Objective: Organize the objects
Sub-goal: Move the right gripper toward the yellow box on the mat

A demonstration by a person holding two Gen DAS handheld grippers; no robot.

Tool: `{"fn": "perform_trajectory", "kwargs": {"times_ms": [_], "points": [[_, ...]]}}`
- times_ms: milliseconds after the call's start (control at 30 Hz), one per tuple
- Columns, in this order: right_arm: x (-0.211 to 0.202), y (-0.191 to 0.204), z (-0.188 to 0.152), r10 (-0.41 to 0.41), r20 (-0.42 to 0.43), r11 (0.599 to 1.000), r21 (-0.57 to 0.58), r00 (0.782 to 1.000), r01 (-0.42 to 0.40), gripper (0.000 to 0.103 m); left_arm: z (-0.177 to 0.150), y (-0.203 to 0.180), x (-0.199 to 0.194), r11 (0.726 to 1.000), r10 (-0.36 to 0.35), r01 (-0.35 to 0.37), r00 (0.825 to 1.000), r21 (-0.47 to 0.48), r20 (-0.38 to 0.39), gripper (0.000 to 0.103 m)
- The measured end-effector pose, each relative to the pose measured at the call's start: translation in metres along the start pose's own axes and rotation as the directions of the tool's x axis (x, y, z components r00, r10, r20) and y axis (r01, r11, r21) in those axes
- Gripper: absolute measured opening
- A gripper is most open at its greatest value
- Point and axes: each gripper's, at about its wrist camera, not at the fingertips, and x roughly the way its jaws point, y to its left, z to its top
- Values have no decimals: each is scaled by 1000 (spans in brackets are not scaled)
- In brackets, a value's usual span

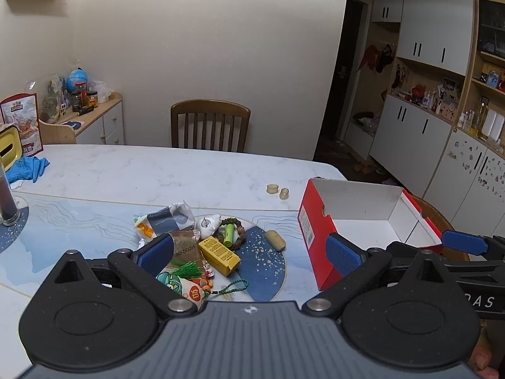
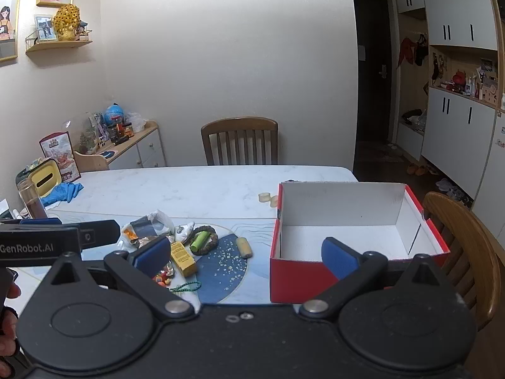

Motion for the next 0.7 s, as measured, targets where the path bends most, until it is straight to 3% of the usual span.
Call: {"fn": "perform_trajectory", "kwargs": {"times_ms": [400, 700], "points": [[-5, 2, 3, 60, 30, 998, -28, 998, -59, 101, -3, 3, -9, 999, 15, -14, 1000, -36, 26, 103], [9, 29, 11, 126, 23, 987, -100, 992, -123, 101, 3, 29, 7, 998, 39, -40, 999, -56, -22, 103]]}}
